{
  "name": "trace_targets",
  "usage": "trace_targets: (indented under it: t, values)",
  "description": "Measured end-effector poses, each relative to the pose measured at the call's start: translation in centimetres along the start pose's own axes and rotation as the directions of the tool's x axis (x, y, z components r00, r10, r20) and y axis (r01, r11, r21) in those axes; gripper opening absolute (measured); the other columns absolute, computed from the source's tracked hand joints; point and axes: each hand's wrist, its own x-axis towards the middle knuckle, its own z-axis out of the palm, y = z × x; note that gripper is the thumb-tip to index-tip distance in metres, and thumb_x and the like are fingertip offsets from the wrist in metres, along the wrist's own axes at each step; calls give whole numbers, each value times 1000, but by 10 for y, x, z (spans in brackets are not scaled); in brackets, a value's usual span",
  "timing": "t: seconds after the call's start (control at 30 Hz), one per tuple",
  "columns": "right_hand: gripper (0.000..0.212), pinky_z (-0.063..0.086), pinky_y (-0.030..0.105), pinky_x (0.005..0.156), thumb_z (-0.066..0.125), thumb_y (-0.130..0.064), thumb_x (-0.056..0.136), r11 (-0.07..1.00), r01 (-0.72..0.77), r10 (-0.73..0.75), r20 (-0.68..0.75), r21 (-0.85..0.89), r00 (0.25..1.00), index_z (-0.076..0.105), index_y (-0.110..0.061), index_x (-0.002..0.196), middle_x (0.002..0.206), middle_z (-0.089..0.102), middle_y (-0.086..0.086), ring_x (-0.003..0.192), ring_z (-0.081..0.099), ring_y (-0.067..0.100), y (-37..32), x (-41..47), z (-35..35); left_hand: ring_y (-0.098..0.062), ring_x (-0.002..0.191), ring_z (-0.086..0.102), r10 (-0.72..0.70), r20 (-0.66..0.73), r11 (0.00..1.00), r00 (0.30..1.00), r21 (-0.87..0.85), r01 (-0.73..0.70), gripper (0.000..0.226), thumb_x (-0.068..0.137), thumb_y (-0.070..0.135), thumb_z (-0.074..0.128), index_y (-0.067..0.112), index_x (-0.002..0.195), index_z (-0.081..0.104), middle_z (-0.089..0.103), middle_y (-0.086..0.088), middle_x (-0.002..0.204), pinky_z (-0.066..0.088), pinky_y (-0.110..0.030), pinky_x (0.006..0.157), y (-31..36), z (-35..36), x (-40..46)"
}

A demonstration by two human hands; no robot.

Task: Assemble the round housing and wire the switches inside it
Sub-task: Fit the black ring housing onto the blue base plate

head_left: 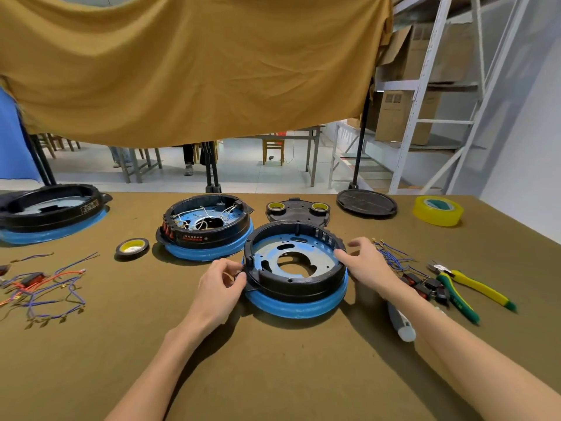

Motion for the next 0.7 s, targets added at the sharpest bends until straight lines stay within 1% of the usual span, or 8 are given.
trace_targets:
  t: [0.07, 0.2, 0.3, 0.37, 0.47, 0.53, 0.63, 0.7]
  values:
    - [53, 58, 43, 95, 64, -35, 99, 1000, -4, 4, 44, -1, 999, 52, -6, 142, 136, 62, 13, 113, 64, 23, -1, 4, 1, -5, 97, 63, -24, 22, 1000, 999, -7, 25, 13, 100, 26, 64, 31, 110, 57, 62, 9, 112, 49, -14, 69, -1, 2, -1]
    - [51, 58, 48, 97, 62, -32, 101, 1000, 9, -10, 66, 4, 998, 53, -5, 142, 134, 64, 14, 115, 65, 26, -3, 6, 0, 4, 101, 58, -25, 37, 1000, 999, 12, 25, 41, 101, 27, 62, 27, 140, 50, 57, 10, 130, 47, -14, 79, 0, 3, -2]
    - [48, 59, 47, 96, 62, -31, 101, 1000, 12, -13, 74, 11, 997, 55, -5, 141, 131, 65, 13, 114, 66, 25, -5, 6, -1, 1, 119, 52, -11, 86, 999, 996, 38, 8, 52, 104, 28, 56, 23, 153, 42, 49, 5, 150, 45, -22, 101, 4, 4, -5]
    - [43, 59, 46, 96, 61, -30, 102, 999, 15, -18, 83, 29, 996, 58, -6, 138, 127, 68, 11, 111, 66, 23, -6, 7, -2, -5, 129, 49, -4, 112, 999, 994, 37, -1, 56, 104, 28, 56, 23, 156, 37, 46, 4, 155, 44, -29, 108, 6, 5, -6]
    - [35, 58, 46, 96, 59, -28, 103, 997, 20, -28, 116, 74, 993, 64, -6, 131, 118, 72, 8, 107, 67, 19, -8, 10, -4, -3, 113, 54, -11, 145, 1000, 989, 24, 8, 62, 102, 33, 59, 26, 157, 33, 42, 6, 151, 48, -23, 94, 4, 4, -6]
    - [35, 58, 45, 97, 59, -26, 103, 996, 25, -37, 141, 84, 989, 65, -5, 131, 115, 73, 8, 106, 68, 19, -11, 11, -6, -6, 112, 53, -18, 145, 999, 989, 44, 12, 59, 102, 41, 56, 28, 155, 34, 41, 5, 147, 47, -26, 94, 4, 4, -7]
    - [37, 59, 42, 96, 59, -27, 104, 997, 25, -36, 150, 78, 988, 63, -6, 134, 114, 72, 6, 105, 68, 17, -11, 13, -7, -11, 126, 50, -9, 117, 999, 993, 42, 4, 63, 103, 51, 49, 26, 157, 31, 39, 1, 152, 46, -36, 108, 8, 6, -9]
    - [37, 59, 41, 94, 57, -28, 104, 998, 23, -32, 148, 66, 989, 62, -7, 134, 112, 71, 5, 103, 67, 16, -9, 13, -6, -13, 141, 40, 16, 106, 999, 994, 30, -20, 67, 103, 53, 46, 26, 160, 25, 34, 4, 160, 37, -43, 119, 12, 8, -9]
